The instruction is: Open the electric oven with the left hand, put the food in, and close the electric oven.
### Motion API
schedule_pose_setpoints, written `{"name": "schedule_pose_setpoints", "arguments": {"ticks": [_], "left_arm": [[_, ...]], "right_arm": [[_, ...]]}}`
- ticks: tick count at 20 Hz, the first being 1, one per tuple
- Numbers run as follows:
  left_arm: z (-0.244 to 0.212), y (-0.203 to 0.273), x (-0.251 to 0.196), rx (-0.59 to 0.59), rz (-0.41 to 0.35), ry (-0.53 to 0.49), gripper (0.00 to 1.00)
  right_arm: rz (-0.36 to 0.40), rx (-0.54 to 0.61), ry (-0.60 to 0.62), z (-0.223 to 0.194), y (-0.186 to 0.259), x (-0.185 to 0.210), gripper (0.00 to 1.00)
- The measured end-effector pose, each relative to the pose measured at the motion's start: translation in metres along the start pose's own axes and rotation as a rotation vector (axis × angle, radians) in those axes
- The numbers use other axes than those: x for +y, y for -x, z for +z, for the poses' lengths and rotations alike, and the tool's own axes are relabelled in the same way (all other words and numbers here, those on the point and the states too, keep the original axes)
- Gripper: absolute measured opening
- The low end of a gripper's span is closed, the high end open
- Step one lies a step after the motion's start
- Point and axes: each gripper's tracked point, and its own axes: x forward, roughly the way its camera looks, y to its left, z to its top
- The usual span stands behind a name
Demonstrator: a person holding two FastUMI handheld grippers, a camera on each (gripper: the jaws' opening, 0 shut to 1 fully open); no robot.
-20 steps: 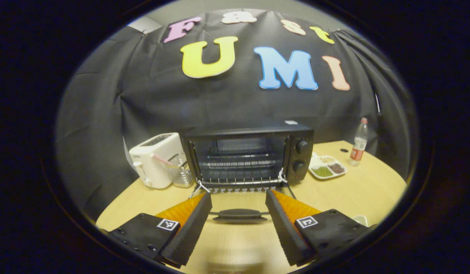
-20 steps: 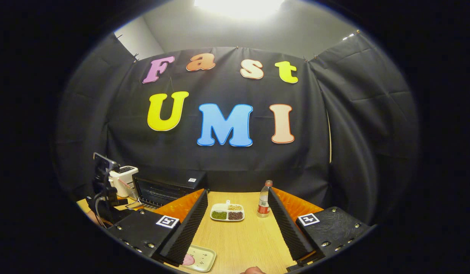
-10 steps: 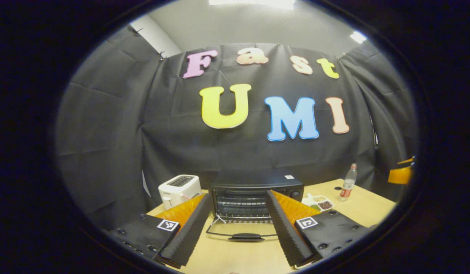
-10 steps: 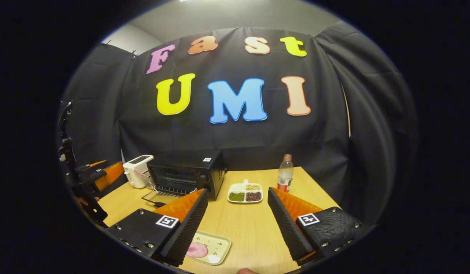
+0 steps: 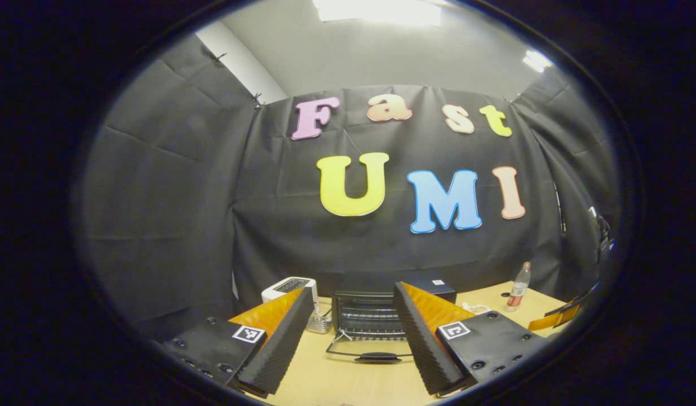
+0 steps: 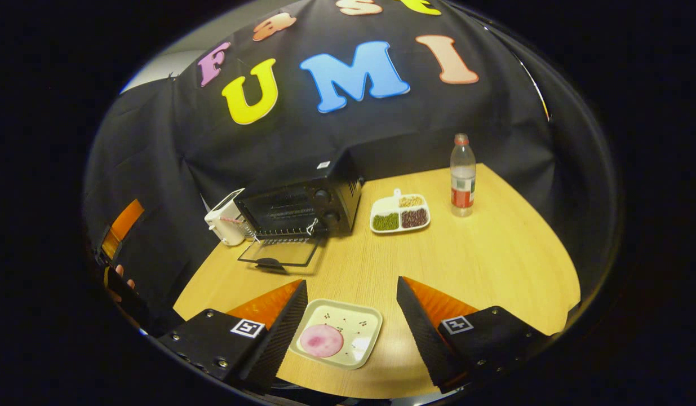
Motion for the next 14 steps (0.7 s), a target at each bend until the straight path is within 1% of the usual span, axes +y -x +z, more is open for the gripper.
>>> {"name": "schedule_pose_setpoints", "arguments": {"ticks": [3, 5, 7, 11, 12, 13, 14], "left_arm": [[-0.007, 0.01, 0.007, 0.011, 0.025, -0.002, 1.0], [-0.01, 0.015, 0.01, 0.021, 0.038, 0.002, 1.0], [-0.011, 0.019, 0.014, 0.022, 0.049, -0.006, 1.0], [-0.017, 0.025, 0.025, 0.035, 0.077, -0.021, 1.0], [-0.019, 0.026, 0.028, 0.042, 0.085, -0.017, 1.0], [-0.022, 0.027, 0.03, 0.049, 0.091, -0.012, 1.0], [-0.024, 0.026, 0.031, 0.056, 0.098, -0.008, 1.0]], "right_arm": [[0.027, 0.152, -0.08, -0.027, -0.022, -0.002, 0.98], [0.046, 0.218, -0.128, -0.04, -0.029, -0.003, 0.99], [0.072, 0.262, -0.186, -0.051, -0.036, -0.005, 0.99], [0.092, 0.394, -0.279, -0.079, -0.05, -0.01, 0.99], [0.098, 0.408, -0.299, -0.082, -0.053, -0.011, 0.99], [0.11, 0.432, -0.312, -0.087, -0.055, -0.011, 0.98], [0.113, 0.458, -0.318, -0.094, -0.057, -0.01, 0.95]]}}
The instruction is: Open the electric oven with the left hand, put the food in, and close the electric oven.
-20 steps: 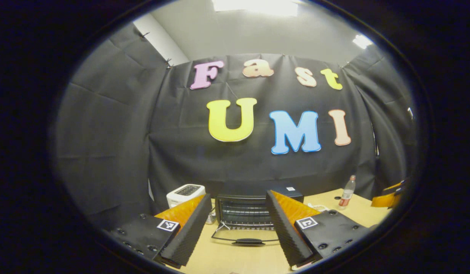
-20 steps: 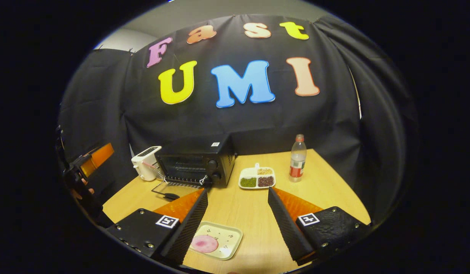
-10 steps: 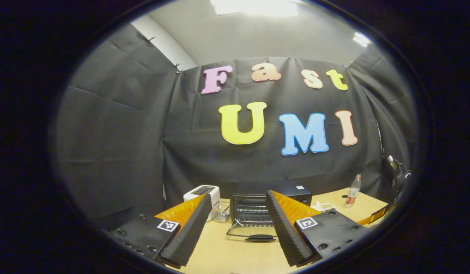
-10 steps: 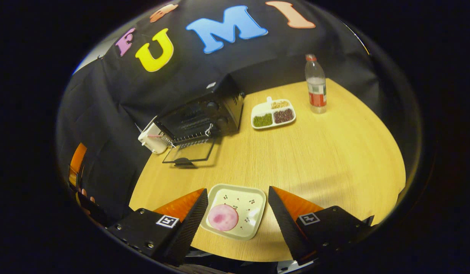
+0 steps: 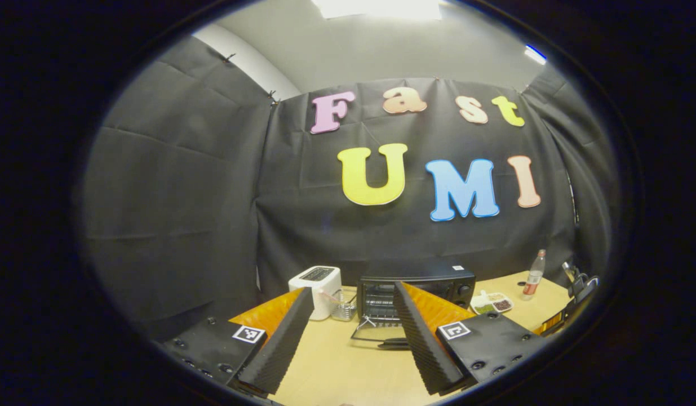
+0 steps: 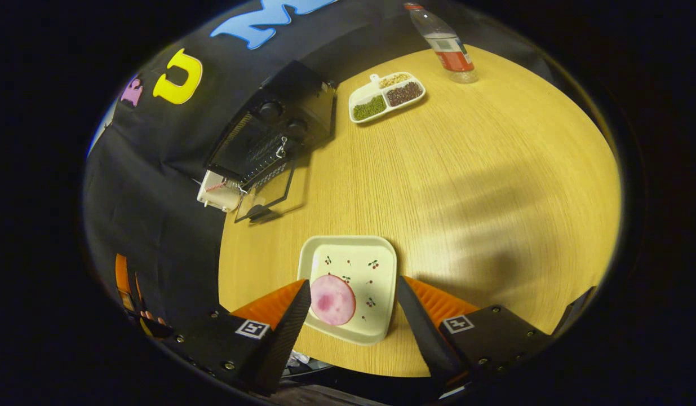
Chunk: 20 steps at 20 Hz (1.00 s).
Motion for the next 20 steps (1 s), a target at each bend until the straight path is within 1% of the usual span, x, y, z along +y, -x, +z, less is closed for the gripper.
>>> {"name": "schedule_pose_setpoints", "arguments": {"ticks": [1, 4, 5, 6, 7, 8, 9, 10, 11, 12, 14, 15, 16, 17, 18, 19, 20], "left_arm": [[-0.002, 0.0, 0.003, 0.003, 0.007, 0.004, 1.0], [0.001, -0.001, 0.006, -0.002, 0.022, 0.012, 1.0], [0.002, -0.001, 0.007, -0.008, 0.026, 0.012, 0.96], [0.003, -0.001, 0.006, -0.011, 0.026, 0.01, 0.96], [0.002, -0.001, 0.005, -0.009, 0.027, 0.007, 1.0], [0.001, -0.001, 0.006, -0.006, 0.028, 0.005, 1.0], [-0.001, -0.001, 0.004, -0.002, 0.028, 0.006, 1.0], [-0.001, -0.001, 0.003, -0.001, 0.028, 0.009, 1.0], [-0.001, -0.002, 0.002, 0.001, 0.025, 0.01, 1.0], [-0.002, -0.002, 0.001, 0.002, 0.025, 0.007, 1.0], [-0.002, -0.004, -0.001, 0.0, 0.02, 0.001, 1.0], [-0.002, -0.006, -0.003, -0.001, 0.018, -0.001, 1.0], [0.0, -0.008, -0.004, -0.003, 0.017, 0.0, 1.0], [0.0, -0.008, -0.005, -0.004, 0.016, 0.003, 1.0], [0.001, -0.01, -0.005, -0.004, 0.016, 0.008, 1.0], [0.0, -0.01, -0.006, -0.002, 0.014, 0.011, 1.0], [-0.001, -0.011, -0.005, -0.001, 0.016, 0.01, 1.0]], "right_arm": [[-0.003, 0.027, -0.006, -0.004, 0.0, -0.004, 0.93], [-0.021, 0.078, -0.005, -0.012, -0.009, -0.013, 0.94], [-0.024, 0.084, -0.011, -0.012, -0.012, -0.014, 0.9], [-0.031, 0.095, -0.016, -0.013, -0.017, -0.016, 0.91], [-0.039, 0.111, -0.018, -0.016, -0.018, -0.018, 0.75], [-0.024, 0.114, -0.028, -0.015, -0.021, -0.016, 0.65], [-0.032, 0.121, -0.032, -0.015, -0.022, -0.018, 0.74], [-0.074, 0.126, -0.024, -0.017, -0.027, -0.028, 0.74], [-0.088, 0.126, -0.021, -0.016, -0.024, -0.034, 0.57], [-0.082, 0.131, -0.03, -0.015, -0.022, -0.035, 0.2], [-0.065, 0.134, -0.038, -0.015, -0.023, -0.035, 0.2], [-0.09, 0.118, -0.043, -0.014, -0.036, -0.043, 0.2], [-0.072, 0.118, -0.052, -0.009, -0.021, -0.042, 0.09], [-0.065, 0.118, -0.053, -0.013, -0.022, -0.041, 0.03], [-0.068, 0.095, -0.06, -0.007, -0.018, -0.044, 0.03], [-0.068, 0.11, -0.057, -0.013, -0.026, -0.043, 0.02], [-0.066, 0.105, -0.049, -0.011, -0.018, -0.04, 0.02]]}}
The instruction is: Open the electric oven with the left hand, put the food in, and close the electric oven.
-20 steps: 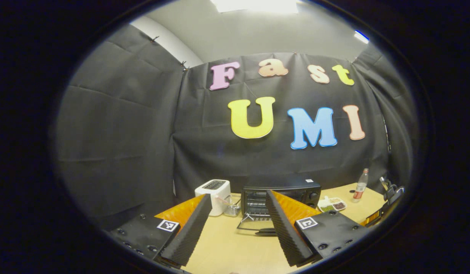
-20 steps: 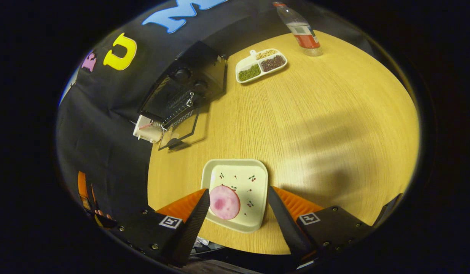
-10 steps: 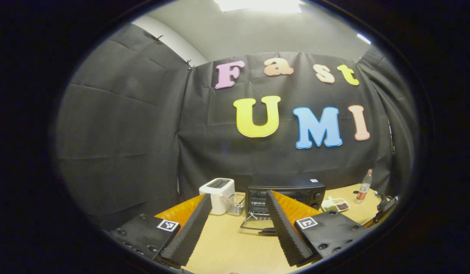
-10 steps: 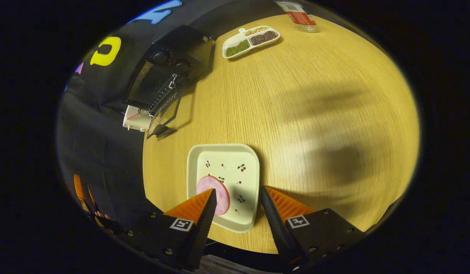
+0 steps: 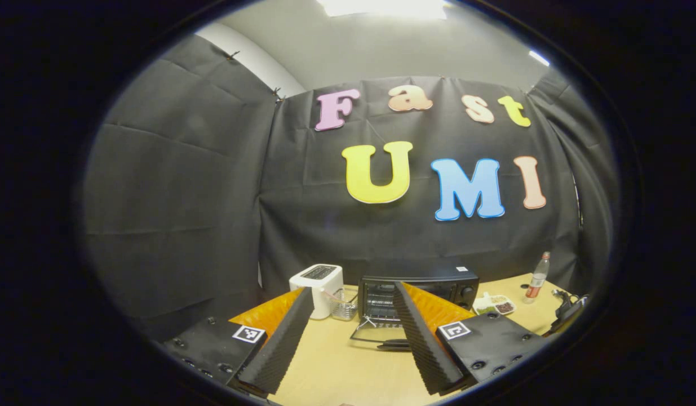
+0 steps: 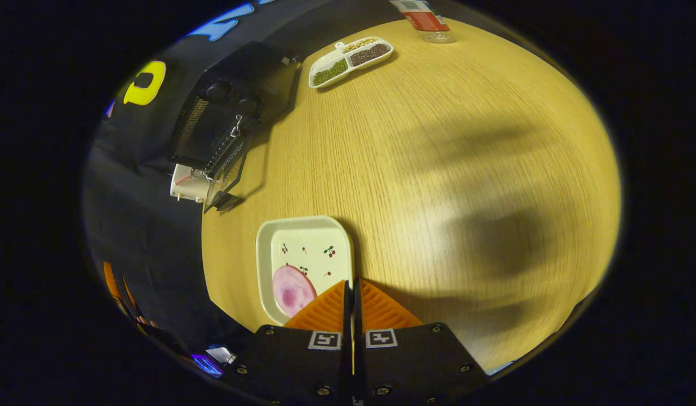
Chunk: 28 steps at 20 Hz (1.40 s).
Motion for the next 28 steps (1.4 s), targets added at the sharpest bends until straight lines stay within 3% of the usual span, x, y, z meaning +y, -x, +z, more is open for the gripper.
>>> {"name": "schedule_pose_setpoints", "arguments": {"ticks": [2, 4, 6, 7, 8, 9, 11, 19, 27, 28], "left_arm": [[0.0, -0.003, -0.001, -0.002, -0.007, 0.002, 1.0], [0.003, -0.007, -0.002, -0.012, -0.007, 0.003, 0.92], [0.002, -0.012, -0.005, -0.019, -0.01, 0.018, 0.96], [0.002, -0.013, -0.006, -0.018, -0.015, 0.028, 0.92], [0.002, -0.014, -0.007, -0.021, -0.022, 0.034, 0.96], [0.003, -0.017, -0.005, -0.026, -0.025, 0.033, 0.92], [0.007, -0.02, -0.001, -0.037, -0.028, 0.024, 1.0], [0.014, -0.031, 0.04, -0.06, -0.002, 0.013, 1.0], [0.012, -0.05, 0.079, -0.063, 0.022, 0.008, 1.0], [0.011, -0.053, 0.083, -0.061, 0.022, 0.009, 0.96]], "right_arm": [[0.04, -0.006, 0.018, -0.001, -0.001, 0.009, 0.02], [0.063, -0.009, 0.028, 0.0, 0.001, 0.015, 0.02], [0.079, -0.011, 0.041, -0.002, 0.001, 0.022, 0.02], [0.092, -0.013, 0.04, -0.002, 0.003, 0.027, 0.02], [0.106, -0.015, 0.032, -0.001, 0.005, 0.032, 0.02], [0.123, -0.022, 0.023, -0.002, 0.007, 0.04, 0.02], [0.153, -0.039, -0.005, 0.001, 0.009, 0.055, 0.02], [0.262, -0.147, -0.122, 0.028, 0.003, 0.124, 0.02], [0.317, -0.279, -0.309, 0.068, -0.014, 0.176, 0.02], [0.317, -0.295, -0.333, 0.071, -0.017, 0.181, 0.02]]}}
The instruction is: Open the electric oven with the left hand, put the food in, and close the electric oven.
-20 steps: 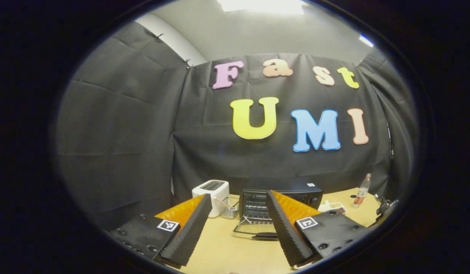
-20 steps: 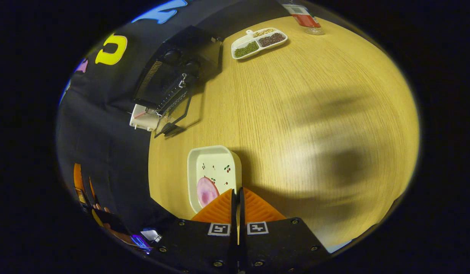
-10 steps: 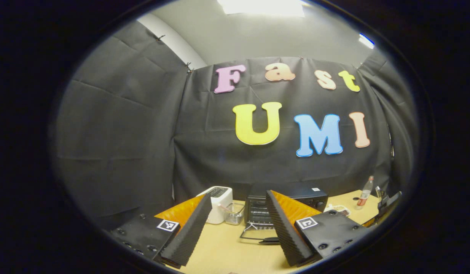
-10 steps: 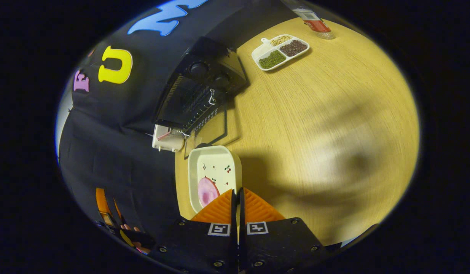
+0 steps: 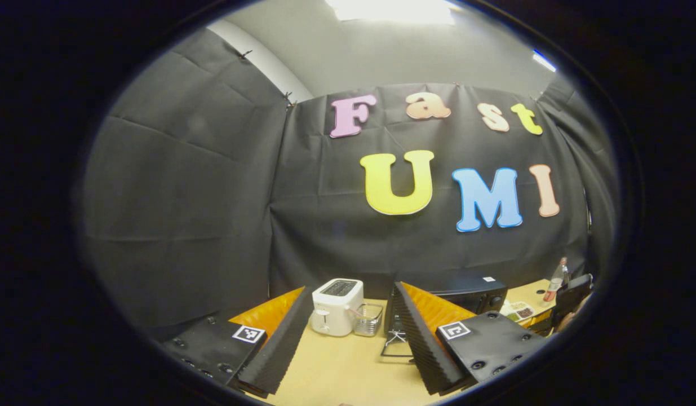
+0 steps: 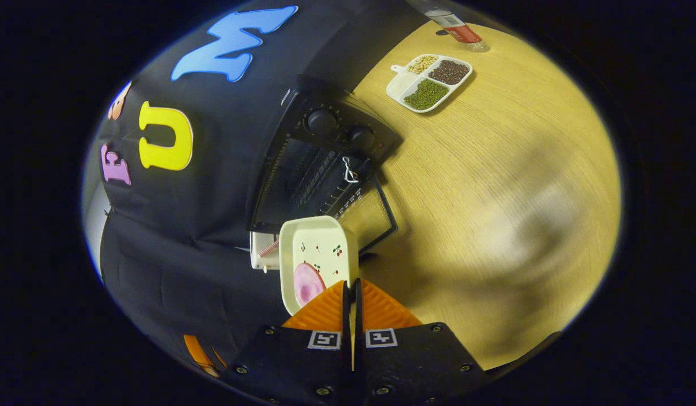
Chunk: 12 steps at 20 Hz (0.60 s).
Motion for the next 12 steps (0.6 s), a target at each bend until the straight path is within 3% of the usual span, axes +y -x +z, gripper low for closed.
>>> {"name": "schedule_pose_setpoints", "arguments": {"ticks": [1, 9, 10, 12], "left_arm": [[-0.004, -0.004, 0.004, 0.006, 0.0, 0.001, 1.0], [-0.012, -0.04, 0.021, 0.013, -0.029, 0.001, 1.0], [-0.013, -0.044, 0.019, 0.015, -0.031, 0.001, 0.92], [-0.015, -0.051, 0.023, 0.02, -0.039, -0.003, 0.95]], "right_arm": [[-0.006, -0.027, -0.023, 0.004, -0.006, 0.004, 0.02], [0.015, -0.135, -0.19, 0.016, -0.068, 0.04, 0.02], [0.014, -0.16, -0.204, 0.02, -0.076, 0.043, 0.02], [0.015, -0.194, -0.231, 0.026, -0.087, 0.048, 0.02]]}}
